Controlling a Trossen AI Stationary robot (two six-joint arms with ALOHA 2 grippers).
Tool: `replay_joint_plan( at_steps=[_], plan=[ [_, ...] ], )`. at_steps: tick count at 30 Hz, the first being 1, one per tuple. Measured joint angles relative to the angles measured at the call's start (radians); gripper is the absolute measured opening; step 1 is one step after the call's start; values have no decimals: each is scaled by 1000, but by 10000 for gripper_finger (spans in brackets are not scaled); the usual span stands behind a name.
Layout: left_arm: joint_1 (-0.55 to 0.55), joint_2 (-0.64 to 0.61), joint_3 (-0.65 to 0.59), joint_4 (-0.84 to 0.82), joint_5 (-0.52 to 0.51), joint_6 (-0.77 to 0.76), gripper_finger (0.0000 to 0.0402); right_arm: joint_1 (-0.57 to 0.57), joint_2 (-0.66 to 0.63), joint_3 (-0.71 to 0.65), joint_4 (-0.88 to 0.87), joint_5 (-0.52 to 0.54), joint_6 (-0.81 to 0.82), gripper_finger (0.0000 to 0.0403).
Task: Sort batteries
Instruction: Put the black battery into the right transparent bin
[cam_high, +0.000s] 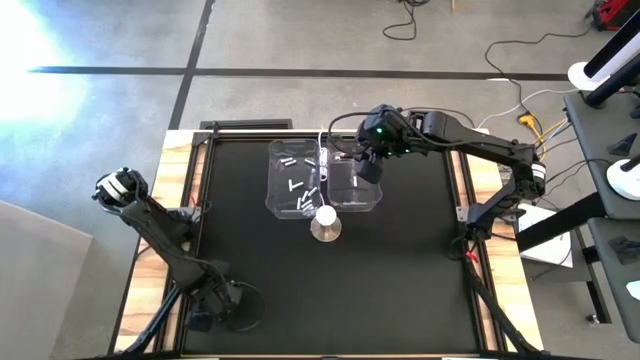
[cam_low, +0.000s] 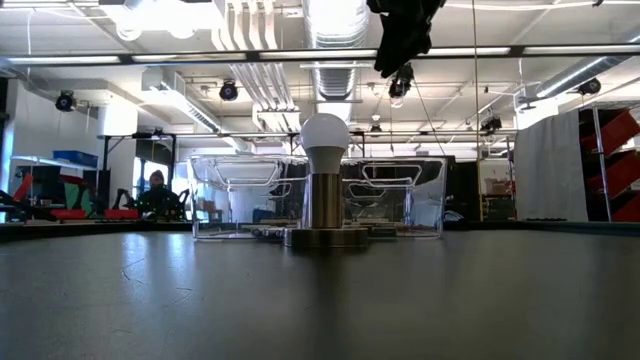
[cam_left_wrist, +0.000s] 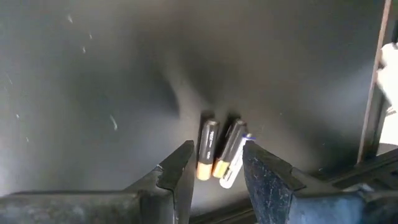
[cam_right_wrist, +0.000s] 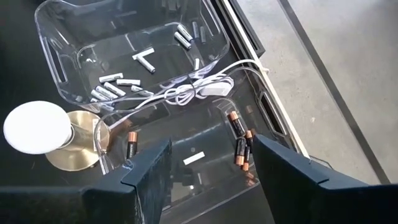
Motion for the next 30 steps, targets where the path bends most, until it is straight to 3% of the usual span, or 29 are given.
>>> replay_joint_plan(
  at_steps=[30],
  plan=[
    [-2, -6, -171, 155, -30, 21, 110, 12, 2, 0, -36, 1, 77, 213]
  ],
)
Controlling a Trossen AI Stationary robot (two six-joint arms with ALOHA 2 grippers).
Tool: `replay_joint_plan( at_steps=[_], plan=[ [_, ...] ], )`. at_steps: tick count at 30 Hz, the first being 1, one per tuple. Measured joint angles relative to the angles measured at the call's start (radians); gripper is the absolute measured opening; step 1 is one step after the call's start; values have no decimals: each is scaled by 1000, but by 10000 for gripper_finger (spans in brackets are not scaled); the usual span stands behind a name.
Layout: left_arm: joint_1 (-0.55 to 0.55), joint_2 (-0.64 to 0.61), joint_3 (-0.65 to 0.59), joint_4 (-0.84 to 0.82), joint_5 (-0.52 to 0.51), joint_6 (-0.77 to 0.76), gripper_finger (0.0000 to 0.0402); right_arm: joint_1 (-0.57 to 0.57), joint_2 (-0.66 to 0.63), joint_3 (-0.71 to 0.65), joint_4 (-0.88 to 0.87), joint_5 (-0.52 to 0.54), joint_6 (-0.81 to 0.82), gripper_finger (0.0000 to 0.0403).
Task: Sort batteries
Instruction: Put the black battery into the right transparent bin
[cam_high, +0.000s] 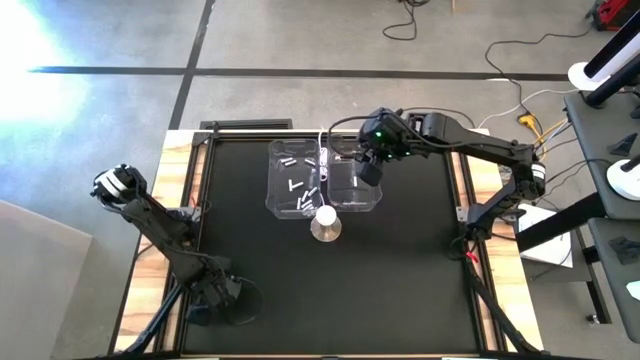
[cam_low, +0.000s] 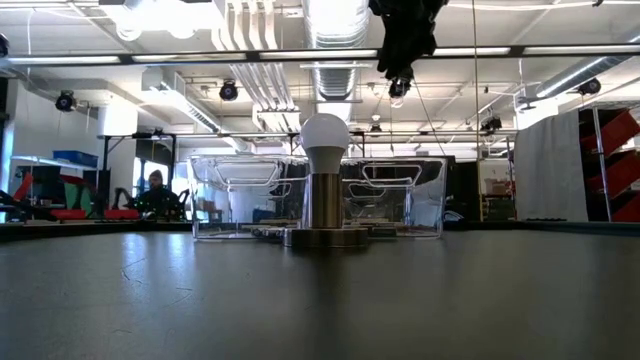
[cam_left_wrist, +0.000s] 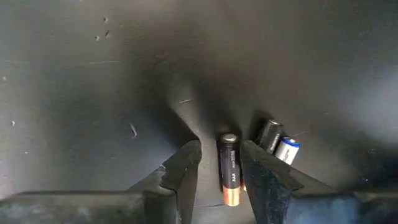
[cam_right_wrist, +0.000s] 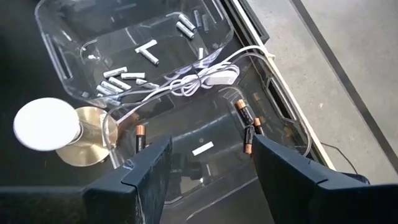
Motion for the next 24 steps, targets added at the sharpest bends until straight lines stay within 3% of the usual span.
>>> replay_joint_plan(
  at_steps=[7, 15, 18, 24],
  plan=[
    [2, -1, -14, -5, -5, 25, 15, 9, -17, 40, -73, 0, -2, 210],
    [16, 9, 39, -134, -66, 38, 6, 12, -26, 247, -238, 0, -34, 211],
    [27, 11, 76, -237, -148, 71, 4, 12, -26, 317, -255, -2, -40, 214],
    [75, -24, 130, -272, -173, 101, 2, 26, -37, 385, -255, -4, -28, 216]
  ],
)
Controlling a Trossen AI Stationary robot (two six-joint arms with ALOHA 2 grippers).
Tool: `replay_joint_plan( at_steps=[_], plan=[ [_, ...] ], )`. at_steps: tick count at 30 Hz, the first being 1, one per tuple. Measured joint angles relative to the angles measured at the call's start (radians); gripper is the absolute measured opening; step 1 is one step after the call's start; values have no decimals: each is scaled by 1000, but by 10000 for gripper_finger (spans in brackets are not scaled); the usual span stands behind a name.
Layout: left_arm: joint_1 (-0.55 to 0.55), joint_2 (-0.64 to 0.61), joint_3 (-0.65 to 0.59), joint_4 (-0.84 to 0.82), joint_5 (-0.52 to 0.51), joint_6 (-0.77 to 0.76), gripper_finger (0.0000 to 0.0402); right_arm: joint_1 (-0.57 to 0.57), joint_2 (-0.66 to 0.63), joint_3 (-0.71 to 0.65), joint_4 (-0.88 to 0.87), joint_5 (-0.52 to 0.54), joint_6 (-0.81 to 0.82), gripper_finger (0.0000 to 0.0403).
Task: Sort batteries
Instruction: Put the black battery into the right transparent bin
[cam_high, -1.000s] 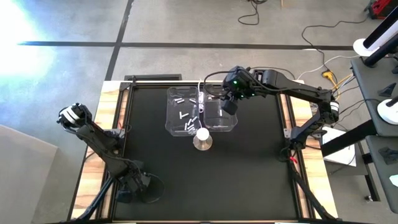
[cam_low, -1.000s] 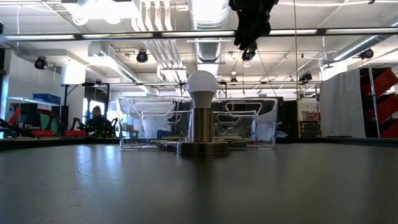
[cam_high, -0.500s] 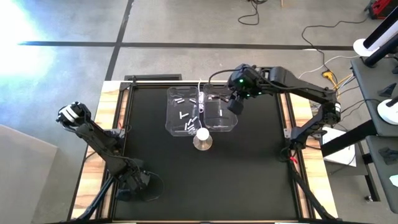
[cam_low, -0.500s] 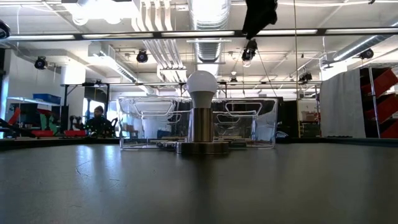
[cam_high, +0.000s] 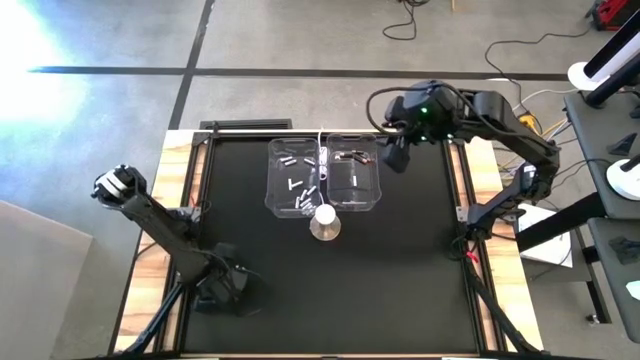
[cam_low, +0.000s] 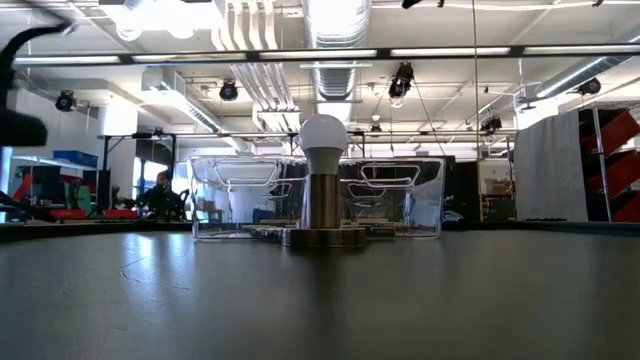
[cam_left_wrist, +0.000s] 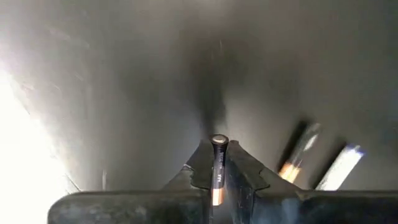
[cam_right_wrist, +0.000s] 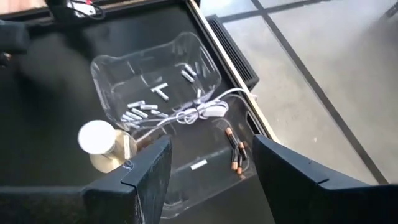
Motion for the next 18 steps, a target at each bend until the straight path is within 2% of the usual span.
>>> replay_joint_plan(
  at_steps=[4, 11, 14, 18],
  plan=[
    [56, -84, 15, -5, -78, -39, 2, 35, -6, 9, 0, -2, 12, 215],
    [239, -308, 2, 5, -210, -156, 4, 147, -11, 4, 16, -3, 68, 216],
    [302, -370, 2, -11, -212, -127, 3, 183, -2, -3, 15, -3, 68, 215],
    [329, -397, -4, -55, -180, -107, 2, 204, 0, -9, 15, 0, 90, 216]
  ],
)
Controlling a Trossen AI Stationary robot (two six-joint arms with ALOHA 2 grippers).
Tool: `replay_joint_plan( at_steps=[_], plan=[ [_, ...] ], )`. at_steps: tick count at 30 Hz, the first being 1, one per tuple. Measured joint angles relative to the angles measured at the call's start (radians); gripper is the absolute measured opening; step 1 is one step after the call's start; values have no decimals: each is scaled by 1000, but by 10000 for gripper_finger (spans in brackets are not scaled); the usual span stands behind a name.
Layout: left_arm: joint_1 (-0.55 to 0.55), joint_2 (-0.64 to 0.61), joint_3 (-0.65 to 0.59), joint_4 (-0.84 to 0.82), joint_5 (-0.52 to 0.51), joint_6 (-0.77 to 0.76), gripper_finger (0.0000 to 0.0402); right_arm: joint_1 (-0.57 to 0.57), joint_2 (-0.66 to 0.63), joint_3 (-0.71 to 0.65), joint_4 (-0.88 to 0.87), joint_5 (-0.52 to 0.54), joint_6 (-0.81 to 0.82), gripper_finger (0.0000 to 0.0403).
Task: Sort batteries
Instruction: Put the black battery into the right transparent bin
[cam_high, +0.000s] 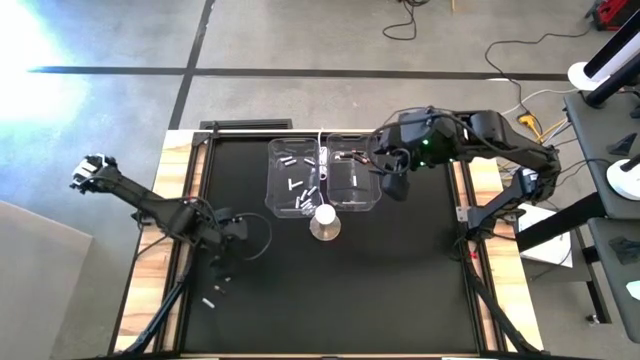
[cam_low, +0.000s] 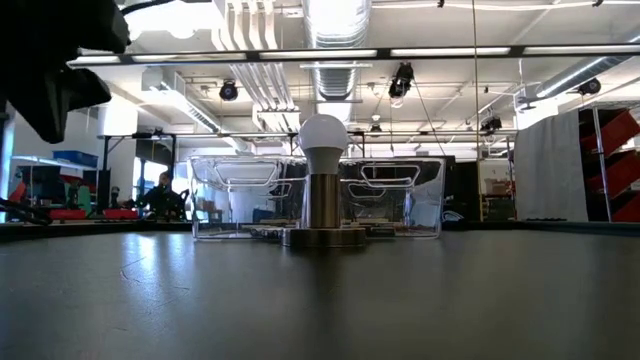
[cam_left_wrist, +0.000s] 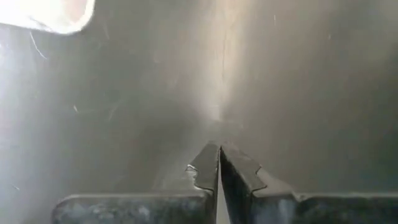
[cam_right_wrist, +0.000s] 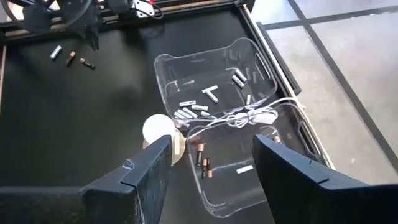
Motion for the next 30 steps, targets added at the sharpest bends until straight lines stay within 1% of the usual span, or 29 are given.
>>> replay_joint_plan(
  at_steps=[3, 6, 11, 14, 16, 19, 24, 30],
  plan=[
    [-1, 6, -11, 0, 59, -48, 1, 5, -1, -2, -11, 1, 29, 216],
    [-23, 24, -20, 4, 106, -131, 15, 7, -2, -3, -30, 1, 49, 215],
    [-63, 89, -25, 37, 128, -246, 71, 7, -3, -3, -44, 4, 41, 217],
    [-89, 146, -26, 82, 152, -256, 106, 7, -1, -4, -43, 4, 25, 215],
    [-112, 184, -25, 103, 170, -252, 121, 7, -1, -5, -43, 4, 15, 215],
    [-154, 237, -25, 131, 175, -262, 126, 7, -1, -5, -43, 4, 3, 216],
    [-204, 303, -25, 140, 175, -304, 118, 7, -2, -6, -57, 4, 3, 215],
    [-242, 353, -25, 181, 129, -337, 107, 7, -3, -6, -60, 4, 4, 217]
  ],
)
